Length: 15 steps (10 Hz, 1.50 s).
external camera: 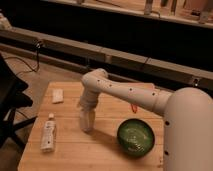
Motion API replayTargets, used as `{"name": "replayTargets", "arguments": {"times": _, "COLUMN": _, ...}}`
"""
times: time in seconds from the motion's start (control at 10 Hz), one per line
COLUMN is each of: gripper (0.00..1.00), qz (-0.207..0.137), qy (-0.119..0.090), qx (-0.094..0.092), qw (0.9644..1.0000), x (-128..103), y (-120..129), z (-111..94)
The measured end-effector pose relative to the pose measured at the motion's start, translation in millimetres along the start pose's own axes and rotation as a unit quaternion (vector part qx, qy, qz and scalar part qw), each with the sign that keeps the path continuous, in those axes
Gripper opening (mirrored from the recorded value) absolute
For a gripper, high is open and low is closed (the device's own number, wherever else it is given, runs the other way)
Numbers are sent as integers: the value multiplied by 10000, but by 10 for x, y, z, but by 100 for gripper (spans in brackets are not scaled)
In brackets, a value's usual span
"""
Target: Place the ceramic cup over the eraser
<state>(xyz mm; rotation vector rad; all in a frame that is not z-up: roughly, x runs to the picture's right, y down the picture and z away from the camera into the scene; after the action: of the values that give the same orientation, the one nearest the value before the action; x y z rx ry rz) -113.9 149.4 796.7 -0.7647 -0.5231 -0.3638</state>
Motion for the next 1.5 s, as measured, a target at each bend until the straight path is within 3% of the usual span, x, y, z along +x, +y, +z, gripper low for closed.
{"name": "replayTargets", "arguments": {"times": 0.6, "gripper": 2, "qz": -21, "qy": 17, "qx": -2, "qw": 10000, "x": 9, "y": 58, "z": -8}}
{"name": "replayTargets", "arguments": {"times": 0.8, "gripper": 0, "qz": 74, "qy": 100, "qx": 132, "qw": 9998, "x": 48, "y": 76, "z": -202}}
{"name": "replayTargets", "arguments": {"times": 1.3, "gripper": 0, "qz": 308, "qy": 20, "qx": 708, "qw": 9970, "x": 325, "y": 156, "z": -1358}}
{"name": "replayTargets", "arguments": {"times": 1.5, "gripper": 0, "qz": 328, "qy": 64, "qx": 978, "qw": 9946, "x": 400, "y": 42, "z": -1753}}
